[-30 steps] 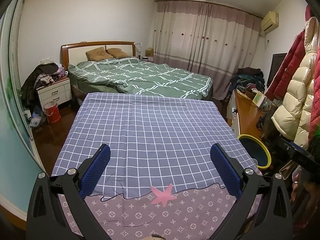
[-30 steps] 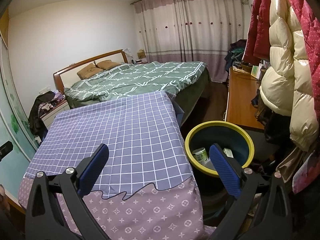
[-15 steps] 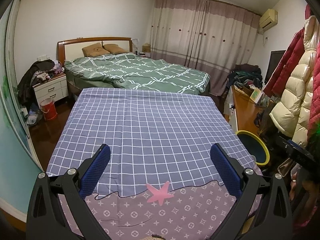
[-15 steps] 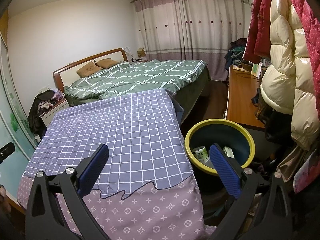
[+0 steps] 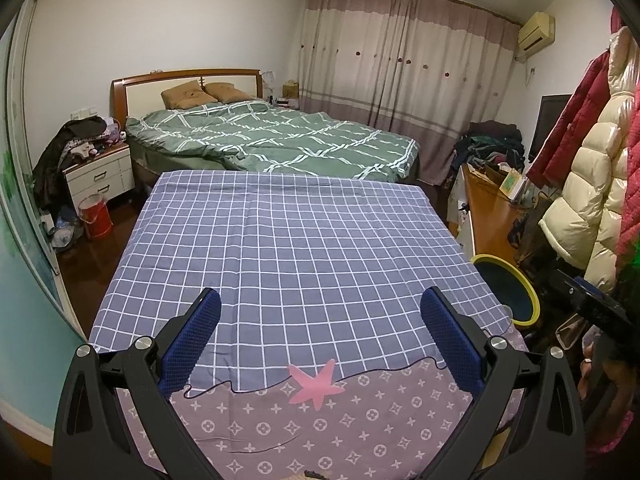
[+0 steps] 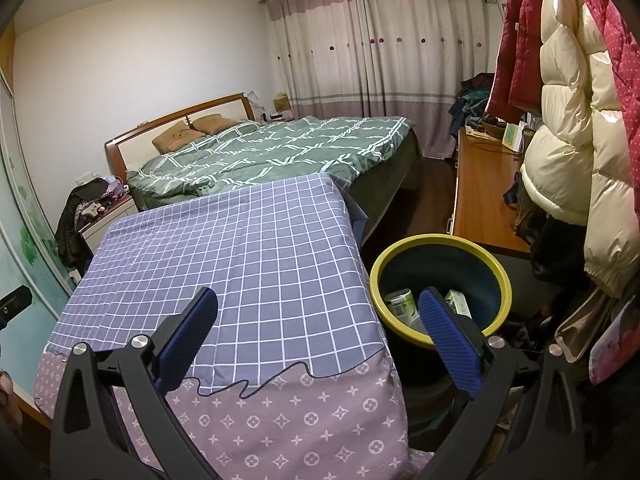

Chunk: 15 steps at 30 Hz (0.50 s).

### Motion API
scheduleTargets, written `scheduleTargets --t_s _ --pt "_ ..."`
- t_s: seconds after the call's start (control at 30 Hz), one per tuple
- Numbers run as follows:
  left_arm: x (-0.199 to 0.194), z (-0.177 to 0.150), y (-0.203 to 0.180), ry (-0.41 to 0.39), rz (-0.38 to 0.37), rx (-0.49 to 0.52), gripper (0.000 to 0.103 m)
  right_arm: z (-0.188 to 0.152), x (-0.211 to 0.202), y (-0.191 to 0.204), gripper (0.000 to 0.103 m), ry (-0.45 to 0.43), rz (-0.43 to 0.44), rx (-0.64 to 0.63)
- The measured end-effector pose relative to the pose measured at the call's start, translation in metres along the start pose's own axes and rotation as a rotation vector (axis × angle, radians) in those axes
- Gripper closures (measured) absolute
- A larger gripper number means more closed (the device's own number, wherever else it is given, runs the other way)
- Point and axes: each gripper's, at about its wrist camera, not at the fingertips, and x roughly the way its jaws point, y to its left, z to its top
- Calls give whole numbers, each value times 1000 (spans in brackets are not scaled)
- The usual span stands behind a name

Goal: Collect trash

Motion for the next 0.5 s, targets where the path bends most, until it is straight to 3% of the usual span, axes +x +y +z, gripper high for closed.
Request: scheduleTargets --t_s 0.27,0.4,0.5 --pt "13 4 0 21 10 4 5 2 7 1 7 15 16 -5" --pt "52 20 14 89 31 10 5 21 39 7 7 63 86 -17" --pt "99 32 35 124 80 -5 5 36 88 23 7 132 93 -53"
